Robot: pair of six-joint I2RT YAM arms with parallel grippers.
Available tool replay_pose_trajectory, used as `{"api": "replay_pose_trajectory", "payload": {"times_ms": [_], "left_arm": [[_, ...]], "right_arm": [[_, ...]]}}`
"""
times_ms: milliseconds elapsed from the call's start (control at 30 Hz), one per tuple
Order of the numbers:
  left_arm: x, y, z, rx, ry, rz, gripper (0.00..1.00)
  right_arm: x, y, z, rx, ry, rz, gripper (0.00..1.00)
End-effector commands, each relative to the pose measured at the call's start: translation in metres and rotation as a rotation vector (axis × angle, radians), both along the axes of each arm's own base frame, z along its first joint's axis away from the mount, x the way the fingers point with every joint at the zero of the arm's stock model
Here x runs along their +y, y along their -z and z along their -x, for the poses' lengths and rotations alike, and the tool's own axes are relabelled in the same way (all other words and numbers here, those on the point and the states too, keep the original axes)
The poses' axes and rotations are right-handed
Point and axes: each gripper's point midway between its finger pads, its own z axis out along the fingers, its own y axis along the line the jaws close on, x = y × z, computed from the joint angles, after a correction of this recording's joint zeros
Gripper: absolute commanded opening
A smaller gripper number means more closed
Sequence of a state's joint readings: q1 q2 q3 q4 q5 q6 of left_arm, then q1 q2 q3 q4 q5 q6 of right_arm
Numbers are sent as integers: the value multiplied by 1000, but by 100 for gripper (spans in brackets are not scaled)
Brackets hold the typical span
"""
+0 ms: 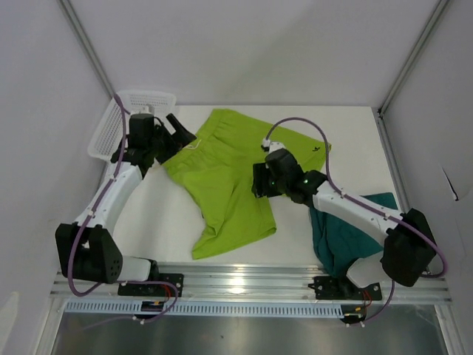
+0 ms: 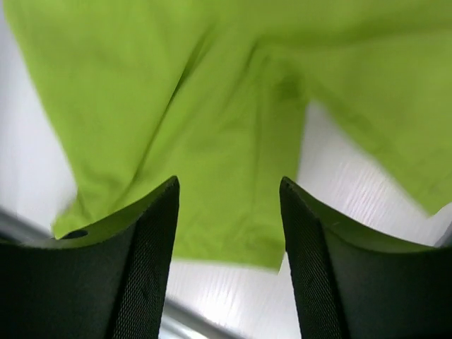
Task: Fold and stack the shorts
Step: Flatten the shorts out
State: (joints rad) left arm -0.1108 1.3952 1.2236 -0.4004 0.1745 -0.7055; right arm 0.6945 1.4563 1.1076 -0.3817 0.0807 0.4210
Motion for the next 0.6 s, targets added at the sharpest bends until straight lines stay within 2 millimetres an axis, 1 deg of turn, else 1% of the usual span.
{"api": "replay_pose_trajectory", "payload": {"times_ms": [0,33,67,100,133,167,200,233,333,467,500,567], "left_arm": [[11,28,19,-5,-24,-41,99],[13,42,26,11,-34,-43,99],[16,38,28,-17,-52,-43,99],[16,34,25,-58,-56,-34,98],[16,52,32,-33,-55,-35,98],[17,50,33,-52,-57,-32,97],[16,47,30,-81,-58,-24,97],[16,55,33,-71,-57,-25,97],[15,57,29,-76,-48,-30,97],[9,66,25,-68,-22,-8,96],[7,72,25,-54,-16,-6,96],[6,75,23,-47,-8,-7,96]], "right_arm": [[9,-5,38,-39,-28,37,59],[9,-1,42,-43,-17,54,55],[12,5,49,-33,-24,61,51],[15,15,59,-10,-30,66,47],[15,21,62,5,-21,72,38],[13,30,63,20,-6,87,34],[11,39,67,40,4,92,31],[11,45,69,51,6,97,29],[11,64,74,94,6,112,24],[6,98,84,160,7,191,20],[4,103,86,172,6,204,20],[-2,114,90,196,18,234,19]]}}
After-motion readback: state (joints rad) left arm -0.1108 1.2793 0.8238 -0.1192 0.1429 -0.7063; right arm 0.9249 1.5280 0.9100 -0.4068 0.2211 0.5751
